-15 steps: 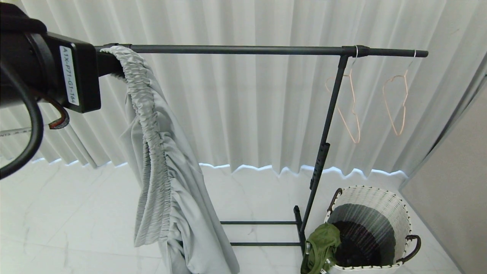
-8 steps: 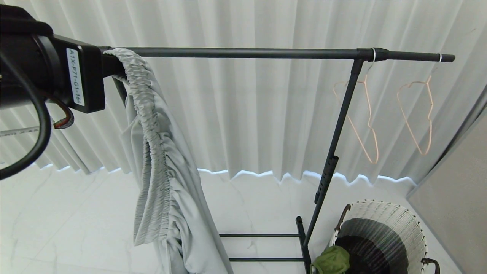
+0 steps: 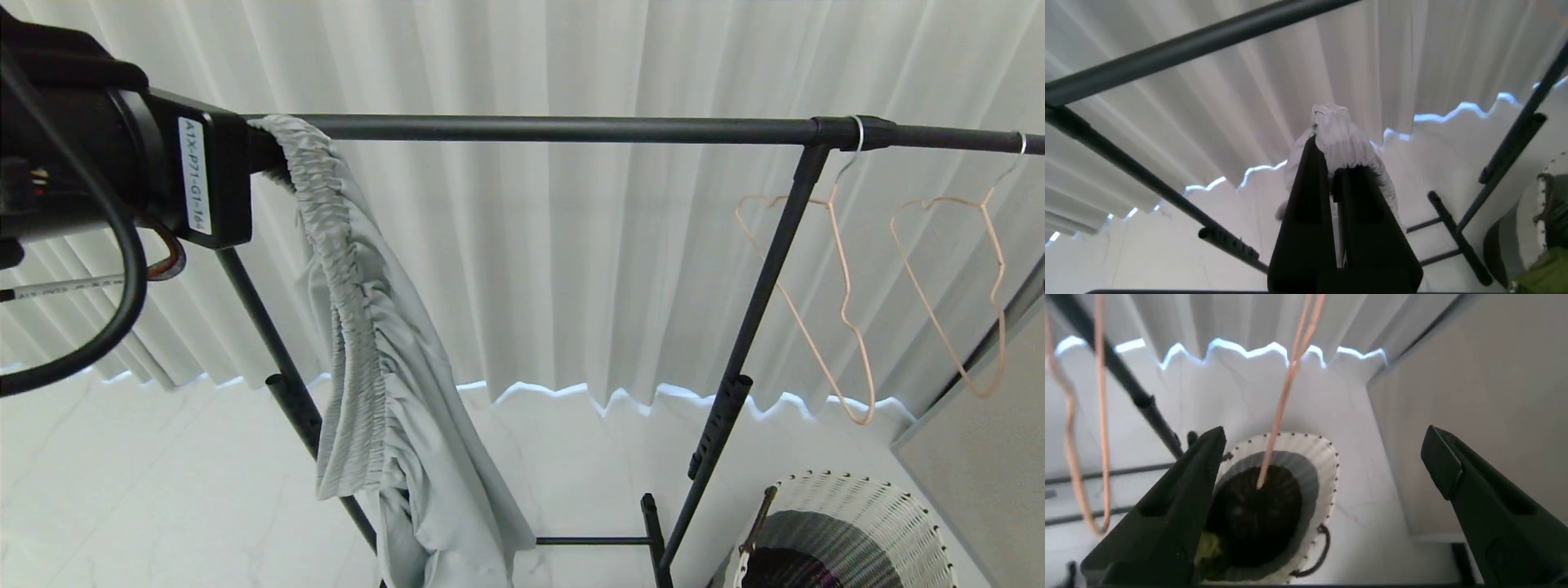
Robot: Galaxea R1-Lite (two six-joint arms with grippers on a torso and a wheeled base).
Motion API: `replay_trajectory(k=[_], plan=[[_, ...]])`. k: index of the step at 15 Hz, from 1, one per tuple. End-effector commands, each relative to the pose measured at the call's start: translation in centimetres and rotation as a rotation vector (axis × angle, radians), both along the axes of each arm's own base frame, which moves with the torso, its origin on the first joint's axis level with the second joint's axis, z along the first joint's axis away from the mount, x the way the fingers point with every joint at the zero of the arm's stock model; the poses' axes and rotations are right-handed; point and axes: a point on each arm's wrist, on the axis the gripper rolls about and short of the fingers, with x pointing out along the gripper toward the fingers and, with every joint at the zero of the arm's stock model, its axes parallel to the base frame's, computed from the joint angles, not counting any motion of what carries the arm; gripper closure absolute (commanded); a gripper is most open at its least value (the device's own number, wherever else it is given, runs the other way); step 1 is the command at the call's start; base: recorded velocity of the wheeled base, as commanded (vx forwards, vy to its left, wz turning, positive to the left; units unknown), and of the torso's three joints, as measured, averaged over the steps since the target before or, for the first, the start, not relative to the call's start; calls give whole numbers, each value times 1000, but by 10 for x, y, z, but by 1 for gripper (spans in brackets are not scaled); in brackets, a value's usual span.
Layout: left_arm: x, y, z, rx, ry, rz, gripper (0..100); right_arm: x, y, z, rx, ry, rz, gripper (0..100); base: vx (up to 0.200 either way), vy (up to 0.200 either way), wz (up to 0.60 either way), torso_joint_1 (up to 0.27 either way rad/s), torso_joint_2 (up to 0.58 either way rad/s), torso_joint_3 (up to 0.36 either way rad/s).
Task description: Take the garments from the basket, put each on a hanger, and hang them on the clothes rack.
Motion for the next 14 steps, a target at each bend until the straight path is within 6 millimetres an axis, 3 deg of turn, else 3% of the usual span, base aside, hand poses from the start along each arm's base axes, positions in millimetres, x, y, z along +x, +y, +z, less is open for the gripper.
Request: replay_trajectory(k=[1,5,8,14], plan=[[2,-2,-5,13,15,0,100,23,-13,-13,27,69,-41,0,0,0,0,0,0,0],[4,-3,-14,29,35,0,100,72,-21,-36,166,49,-103,0,0,0,0,0,0,0],[6,-5,-18,36,45,1,100,97,-24,-53,197,77,-122,0,0,0,0,0,0,0],[6,-5,-24,42,57,2,100,132,-26,-72,197,70,-137,0,0,0,0,0,0,0]])
